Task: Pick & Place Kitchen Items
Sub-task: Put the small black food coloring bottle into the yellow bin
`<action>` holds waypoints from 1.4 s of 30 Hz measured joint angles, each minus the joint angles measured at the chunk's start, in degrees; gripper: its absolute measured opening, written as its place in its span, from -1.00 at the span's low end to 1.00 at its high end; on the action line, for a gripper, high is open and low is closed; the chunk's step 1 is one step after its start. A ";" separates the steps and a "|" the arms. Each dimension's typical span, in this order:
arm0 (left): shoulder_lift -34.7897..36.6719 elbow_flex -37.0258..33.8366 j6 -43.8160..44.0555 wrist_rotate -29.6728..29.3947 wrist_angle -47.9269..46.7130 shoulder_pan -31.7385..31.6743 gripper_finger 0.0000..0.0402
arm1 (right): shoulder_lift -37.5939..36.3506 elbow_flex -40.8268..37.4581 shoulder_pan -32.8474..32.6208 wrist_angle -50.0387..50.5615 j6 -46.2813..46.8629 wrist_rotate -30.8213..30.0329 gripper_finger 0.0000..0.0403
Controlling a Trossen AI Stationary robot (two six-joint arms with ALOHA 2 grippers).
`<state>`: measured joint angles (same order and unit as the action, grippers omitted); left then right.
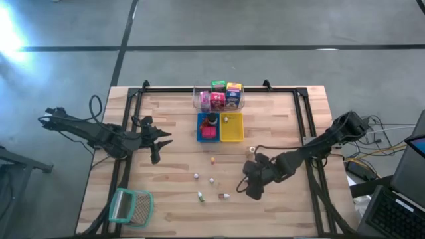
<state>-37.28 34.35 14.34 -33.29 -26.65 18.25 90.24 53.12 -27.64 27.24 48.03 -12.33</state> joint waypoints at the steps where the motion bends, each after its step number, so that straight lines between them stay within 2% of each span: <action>1: 0.00 0.00 -0.01 0.01 0.00 -0.01 -0.36 | 0.00 0.00 0.00 -0.09 0.00 -0.29 -0.27; 8: 0.00 0.00 -0.01 0.01 -0.01 -0.01 -0.36 | 1.89 -0.02 -0.06 -1.11 -0.17 -1.11 -0.34; 14: -0.01 0.00 -0.01 0.00 0.03 0.01 -0.36 | 6.64 -0.02 0.17 -1.74 0.22 -0.91 -0.27; 22: -0.02 0.00 -0.01 0.01 -0.02 0.01 -0.36 | 6.97 -0.02 0.17 -2.20 1.29 -0.84 -0.23; 42: -0.02 0.00 0.01 0.01 0.00 0.01 -0.36 | 6.21 0.00 0.72 -2.38 2.60 -0.95 -0.54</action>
<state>-37.30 34.35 14.35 -33.28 -26.65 18.26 96.44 53.12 -26.92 24.86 50.63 -13.28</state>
